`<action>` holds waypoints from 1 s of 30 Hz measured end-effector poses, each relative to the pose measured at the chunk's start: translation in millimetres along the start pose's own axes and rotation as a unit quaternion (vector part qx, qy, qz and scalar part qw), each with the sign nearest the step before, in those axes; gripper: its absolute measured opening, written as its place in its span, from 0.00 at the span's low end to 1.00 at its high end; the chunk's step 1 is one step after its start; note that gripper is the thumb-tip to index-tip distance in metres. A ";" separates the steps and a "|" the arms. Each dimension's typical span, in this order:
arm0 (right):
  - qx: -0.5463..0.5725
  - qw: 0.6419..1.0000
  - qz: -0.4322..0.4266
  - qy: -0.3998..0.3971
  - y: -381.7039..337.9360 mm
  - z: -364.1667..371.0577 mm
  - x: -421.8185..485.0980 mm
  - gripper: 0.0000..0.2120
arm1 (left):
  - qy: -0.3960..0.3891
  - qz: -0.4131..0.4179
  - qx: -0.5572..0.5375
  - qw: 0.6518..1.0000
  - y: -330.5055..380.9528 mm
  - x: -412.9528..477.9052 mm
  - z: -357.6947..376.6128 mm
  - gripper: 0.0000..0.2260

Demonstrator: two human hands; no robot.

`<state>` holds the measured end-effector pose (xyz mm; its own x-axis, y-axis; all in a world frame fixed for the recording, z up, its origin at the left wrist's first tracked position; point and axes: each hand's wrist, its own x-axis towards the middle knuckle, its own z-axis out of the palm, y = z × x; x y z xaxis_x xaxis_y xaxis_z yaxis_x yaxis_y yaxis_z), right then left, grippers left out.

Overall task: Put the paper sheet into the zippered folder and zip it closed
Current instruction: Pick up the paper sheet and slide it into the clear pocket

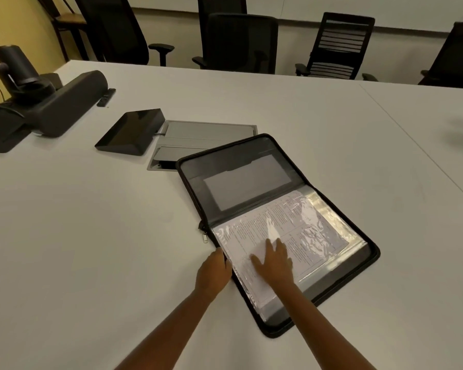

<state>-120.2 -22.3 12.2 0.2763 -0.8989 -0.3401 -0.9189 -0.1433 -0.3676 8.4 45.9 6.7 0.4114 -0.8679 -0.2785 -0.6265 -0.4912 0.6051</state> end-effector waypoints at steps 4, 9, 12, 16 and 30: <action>-0.033 0.998 -0.039 -0.039 -25.2 12.5 -3.8 0.38 | 0.042 0.029 0.120 0.991 -9.1 21.5 -20.9 0.11; -0.063 0.993 -0.037 -0.092 -32.8 23.0 -3.4 0.49 | 0.046 0.126 0.256 0.957 -24.7 52.1 -38.9 0.20; -0.089 0.992 -0.044 -0.084 -25.7 27.8 -3.2 0.49 | -0.019 0.160 0.356 0.920 -27.6 66.4 -44.4 0.25; -0.104 0.990 -0.048 -0.082 -20.8 29.5 -2.0 0.46 | -0.057 0.172 0.462 0.868 -25.2 74.4 -45.3 0.26; -0.139 0.977 -0.128 -0.097 61.7 -2.3 -14.7 0.46 | -0.032 0.261 0.357 0.896 2.9 52.3 -20.3 0.10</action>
<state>-181.6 -18.9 -3.5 0.5298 -0.7274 -0.4360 -0.8467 -0.4833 -0.2226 41.4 0.6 9.0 -0.0862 -0.9846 -0.1522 -0.9959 0.0809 0.0403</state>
